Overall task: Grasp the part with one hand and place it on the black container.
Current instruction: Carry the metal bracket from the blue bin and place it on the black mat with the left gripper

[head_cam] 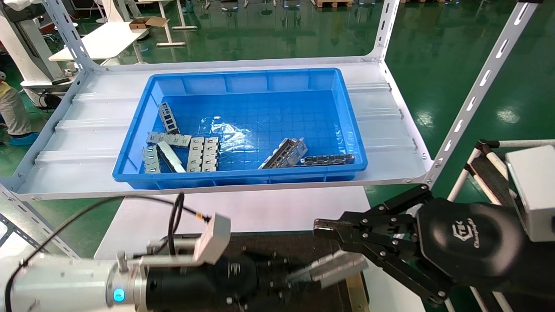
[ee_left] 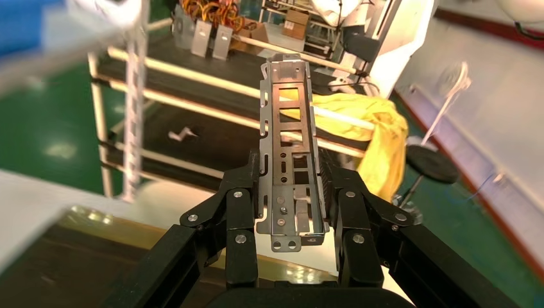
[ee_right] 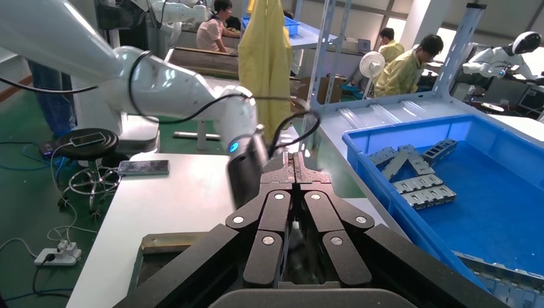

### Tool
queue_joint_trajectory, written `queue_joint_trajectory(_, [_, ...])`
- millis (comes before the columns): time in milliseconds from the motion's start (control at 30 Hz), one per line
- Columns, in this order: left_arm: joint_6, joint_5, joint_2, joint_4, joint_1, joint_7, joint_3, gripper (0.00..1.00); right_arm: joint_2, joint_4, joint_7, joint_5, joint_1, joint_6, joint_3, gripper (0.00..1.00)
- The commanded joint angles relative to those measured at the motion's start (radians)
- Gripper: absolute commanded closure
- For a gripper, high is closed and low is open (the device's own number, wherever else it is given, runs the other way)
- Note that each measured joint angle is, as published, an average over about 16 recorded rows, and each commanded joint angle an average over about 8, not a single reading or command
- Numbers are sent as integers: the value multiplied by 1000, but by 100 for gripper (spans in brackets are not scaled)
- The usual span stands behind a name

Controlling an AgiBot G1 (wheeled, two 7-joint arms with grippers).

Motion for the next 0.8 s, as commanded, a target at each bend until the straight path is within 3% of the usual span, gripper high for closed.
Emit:
queue_joint_trajectory(33, [-11, -18, -9, -58, 67, -28, 2, 100, 0, 0, 0, 0, 0, 0, 0, 100])
queue_joint_trajectory(367, [-327, 5, -1, -231, 322, -102, -15, 100, 0, 0, 0, 0, 0, 0, 0, 100])
queue_joint_trajectory(800, [-804, 143, 42, -502, 514, -243, -4, 100, 0, 0, 0, 0, 0, 0, 0, 100])
